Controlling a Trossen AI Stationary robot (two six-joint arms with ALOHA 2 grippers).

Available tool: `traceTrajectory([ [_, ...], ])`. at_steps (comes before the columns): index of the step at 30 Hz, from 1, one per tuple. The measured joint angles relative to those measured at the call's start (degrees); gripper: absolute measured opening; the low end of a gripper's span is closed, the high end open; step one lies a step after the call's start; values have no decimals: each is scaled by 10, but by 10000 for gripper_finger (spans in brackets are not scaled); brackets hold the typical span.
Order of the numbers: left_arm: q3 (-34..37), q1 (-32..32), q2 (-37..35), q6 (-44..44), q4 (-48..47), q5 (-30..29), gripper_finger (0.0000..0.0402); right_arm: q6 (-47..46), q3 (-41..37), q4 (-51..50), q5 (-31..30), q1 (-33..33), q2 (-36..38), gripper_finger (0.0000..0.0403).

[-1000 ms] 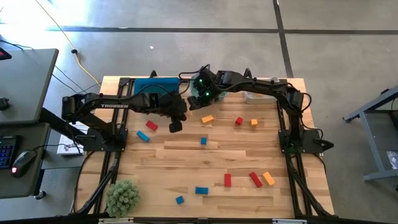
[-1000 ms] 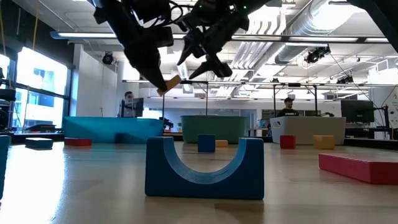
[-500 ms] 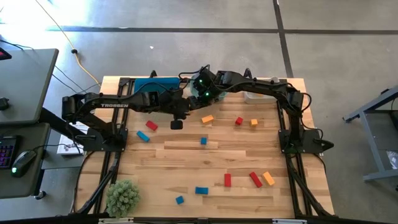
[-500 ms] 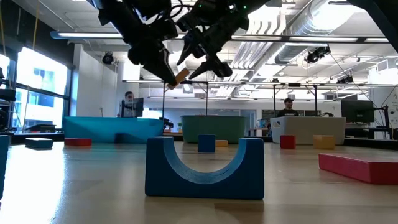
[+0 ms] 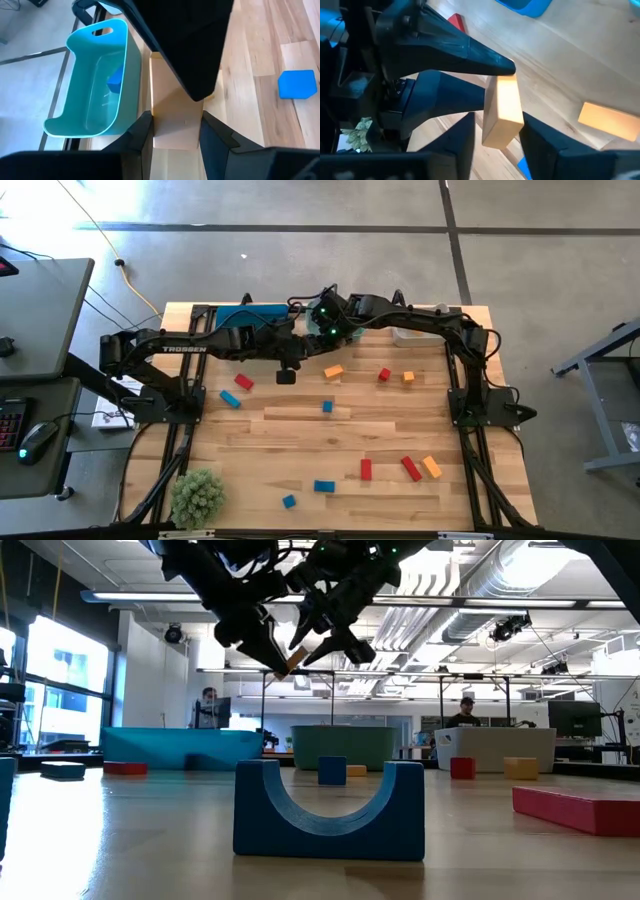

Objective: Sort & place blocks by color
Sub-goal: Put the yellow block into the gray bin

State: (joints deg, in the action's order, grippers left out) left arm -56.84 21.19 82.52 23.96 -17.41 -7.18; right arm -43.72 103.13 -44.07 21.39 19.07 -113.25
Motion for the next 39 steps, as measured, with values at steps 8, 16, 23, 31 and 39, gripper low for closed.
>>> traceTrajectory([
  [8,0,-1,0,-2,7,-37,97,16,0,2,-9,0,0,41],
  [16,0,-1,0,-4,7,-37,139,30,0,1,-14,0,0,40],
  [23,0,-1,0,-32,6,-37,191,40,0,-12,-17,0,0,39],
  [31,-1,1,0,-64,-8,-42,242,66,0,-68,-62,4,-1,38],
  [39,-1,6,0,-78,-11,-48,244,113,0,-176,-160,20,-1,40],
])
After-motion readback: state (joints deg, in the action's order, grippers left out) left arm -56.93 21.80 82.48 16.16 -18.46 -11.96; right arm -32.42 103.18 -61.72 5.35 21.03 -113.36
